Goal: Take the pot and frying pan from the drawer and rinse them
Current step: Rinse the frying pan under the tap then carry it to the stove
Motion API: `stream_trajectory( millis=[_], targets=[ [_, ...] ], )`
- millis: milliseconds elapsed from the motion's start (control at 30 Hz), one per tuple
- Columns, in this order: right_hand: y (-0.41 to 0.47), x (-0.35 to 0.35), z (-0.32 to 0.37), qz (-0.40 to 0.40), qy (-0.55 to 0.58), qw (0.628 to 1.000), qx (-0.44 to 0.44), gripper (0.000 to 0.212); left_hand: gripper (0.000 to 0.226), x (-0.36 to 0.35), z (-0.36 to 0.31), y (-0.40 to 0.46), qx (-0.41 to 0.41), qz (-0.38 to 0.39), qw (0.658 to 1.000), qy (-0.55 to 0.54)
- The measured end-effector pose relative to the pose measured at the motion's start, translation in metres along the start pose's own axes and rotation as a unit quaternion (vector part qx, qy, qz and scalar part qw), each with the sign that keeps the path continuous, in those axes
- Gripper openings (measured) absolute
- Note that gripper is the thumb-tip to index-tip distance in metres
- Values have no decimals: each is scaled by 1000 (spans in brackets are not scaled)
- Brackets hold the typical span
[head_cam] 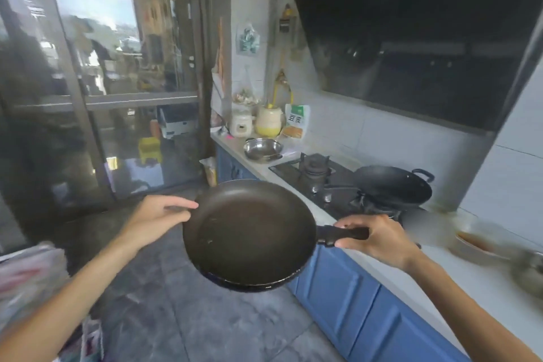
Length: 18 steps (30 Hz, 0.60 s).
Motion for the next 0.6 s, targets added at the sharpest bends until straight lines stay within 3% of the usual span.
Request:
stream_trajectory(
  millis=[167,300,600],
  targets=[
    [8,27,-84,-63,-13,988,-140,32,26,-110,-25,137,-63,121,991,0],
    [-14,54,-147,-108,-13,963,-248,27,25,-214,-61,206,-91,224,970,17],
    [-105,55,-291,-159,-9,882,-444,29,31,-477,-117,241,-145,399,905,30]
  ],
)
Point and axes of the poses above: each hand's wrist, its own y-axis towards the middle knuckle, its own x-axis out of the back of the hand, z = x × y, the point moved 4 cm from there along y, towards the middle knuckle, and after that the axes turned 2 degrees about -y, right-handed, at the moved point
